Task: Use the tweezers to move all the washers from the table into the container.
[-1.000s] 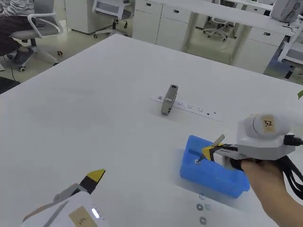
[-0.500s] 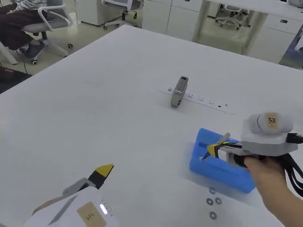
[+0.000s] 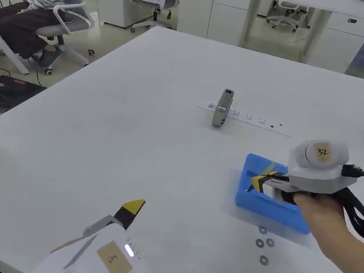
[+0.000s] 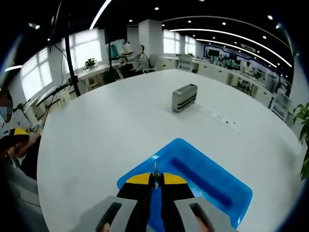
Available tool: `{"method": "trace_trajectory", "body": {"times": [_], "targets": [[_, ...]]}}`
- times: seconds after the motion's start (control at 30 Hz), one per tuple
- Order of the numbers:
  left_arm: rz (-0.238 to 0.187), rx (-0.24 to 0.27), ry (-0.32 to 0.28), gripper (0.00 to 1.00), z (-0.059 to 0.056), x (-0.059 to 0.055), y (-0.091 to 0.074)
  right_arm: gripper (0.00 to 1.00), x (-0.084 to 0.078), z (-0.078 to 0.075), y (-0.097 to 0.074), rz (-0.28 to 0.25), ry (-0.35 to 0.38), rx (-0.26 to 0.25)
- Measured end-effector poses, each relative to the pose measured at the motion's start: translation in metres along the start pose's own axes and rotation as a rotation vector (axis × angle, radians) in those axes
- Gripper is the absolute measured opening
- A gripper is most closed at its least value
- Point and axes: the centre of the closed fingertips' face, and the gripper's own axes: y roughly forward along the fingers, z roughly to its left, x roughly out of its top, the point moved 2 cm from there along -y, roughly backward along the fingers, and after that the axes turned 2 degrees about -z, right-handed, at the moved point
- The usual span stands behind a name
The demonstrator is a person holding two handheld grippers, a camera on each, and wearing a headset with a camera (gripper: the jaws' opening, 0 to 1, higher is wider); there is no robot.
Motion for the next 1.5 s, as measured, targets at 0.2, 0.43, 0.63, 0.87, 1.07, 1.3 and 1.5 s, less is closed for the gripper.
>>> {"method": "trace_trajectory", "body": {"times": [0.2,0.43,0.63,0.87,1.07,1.3,1.5], "targets": [[0.006,0.011,0.004,0.99,0.001,0.000,0.000,0.03,0.002,-0.002,-0.001,0.021,0.040,-0.005],[0.013,0.015,0.015,0.99,0.001,-0.002,0.000,0.03,0.011,0.000,-0.017,-0.002,0.030,-0.004],[0.017,0.013,0.024,0.99,0.000,-0.002,0.000,0.03,0.019,0.004,-0.038,-0.031,0.017,-0.003],[0.008,0.017,0.029,0.99,0.001,-0.001,0.000,0.03,0.028,0.014,-0.065,-0.088,-0.021,-0.009],[0.010,0.012,0.044,0.99,-0.001,-0.001,0.000,0.03,0.027,0.018,-0.081,-0.118,-0.020,-0.006],[0.017,0.009,0.074,0.99,-0.003,-0.002,0.001,0.03,0.014,0.023,-0.092,-0.119,0.001,-0.009],[0.020,0.012,0.082,0.99,-0.003,-0.002,0.001,0.03,-0.003,0.024,-0.089,-0.093,0.018,-0.020]]}}
